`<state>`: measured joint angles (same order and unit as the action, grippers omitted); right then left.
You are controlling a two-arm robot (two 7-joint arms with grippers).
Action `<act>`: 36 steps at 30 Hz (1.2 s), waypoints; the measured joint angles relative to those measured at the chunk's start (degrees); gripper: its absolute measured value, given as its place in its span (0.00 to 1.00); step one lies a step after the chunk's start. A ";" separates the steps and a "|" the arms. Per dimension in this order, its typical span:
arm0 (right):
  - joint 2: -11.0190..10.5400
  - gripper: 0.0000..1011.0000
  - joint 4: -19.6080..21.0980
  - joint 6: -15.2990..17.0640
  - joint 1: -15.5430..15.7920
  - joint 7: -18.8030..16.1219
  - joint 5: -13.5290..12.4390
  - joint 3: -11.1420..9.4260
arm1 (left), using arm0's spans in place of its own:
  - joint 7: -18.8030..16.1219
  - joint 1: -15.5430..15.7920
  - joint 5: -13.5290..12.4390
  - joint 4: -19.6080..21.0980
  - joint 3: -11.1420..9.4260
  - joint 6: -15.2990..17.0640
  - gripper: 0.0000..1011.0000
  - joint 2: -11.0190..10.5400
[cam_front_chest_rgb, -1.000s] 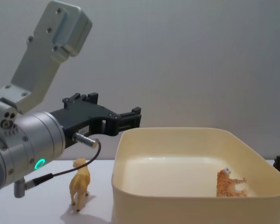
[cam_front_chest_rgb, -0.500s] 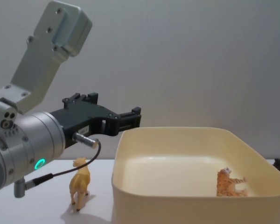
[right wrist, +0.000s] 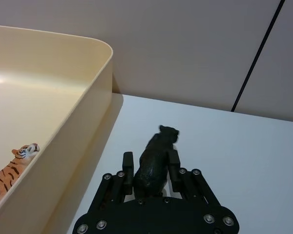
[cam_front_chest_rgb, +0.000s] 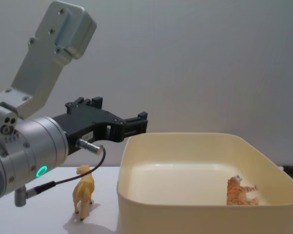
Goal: Pick up the toy alternately with two hands and place it into the central storage box.
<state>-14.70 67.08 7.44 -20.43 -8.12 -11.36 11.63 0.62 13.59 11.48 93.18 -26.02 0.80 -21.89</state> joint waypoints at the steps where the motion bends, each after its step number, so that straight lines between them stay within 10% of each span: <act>1: -0.06 0.41 0.23 -0.06 0.20 0.09 -0.07 -0.04 | 0.00 0.00 0.00 0.00 0.00 0.00 0.99 -0.01; 22: -2.50 0.31 10.34 -3.89 5.77 3.17 -4.11 -2.48 | 0.00 0.00 0.00 0.00 0.00 0.00 0.99 0.00; 36: -3.86 0.31 19.56 -0.80 7.99 -1.21 -9.72 -3.62 | 0.00 0.00 0.00 0.00 0.00 0.00 0.99 0.00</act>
<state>-18.55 86.64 6.64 -12.44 -9.34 -21.08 8.01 0.62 13.59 11.48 93.18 -26.02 0.80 -21.89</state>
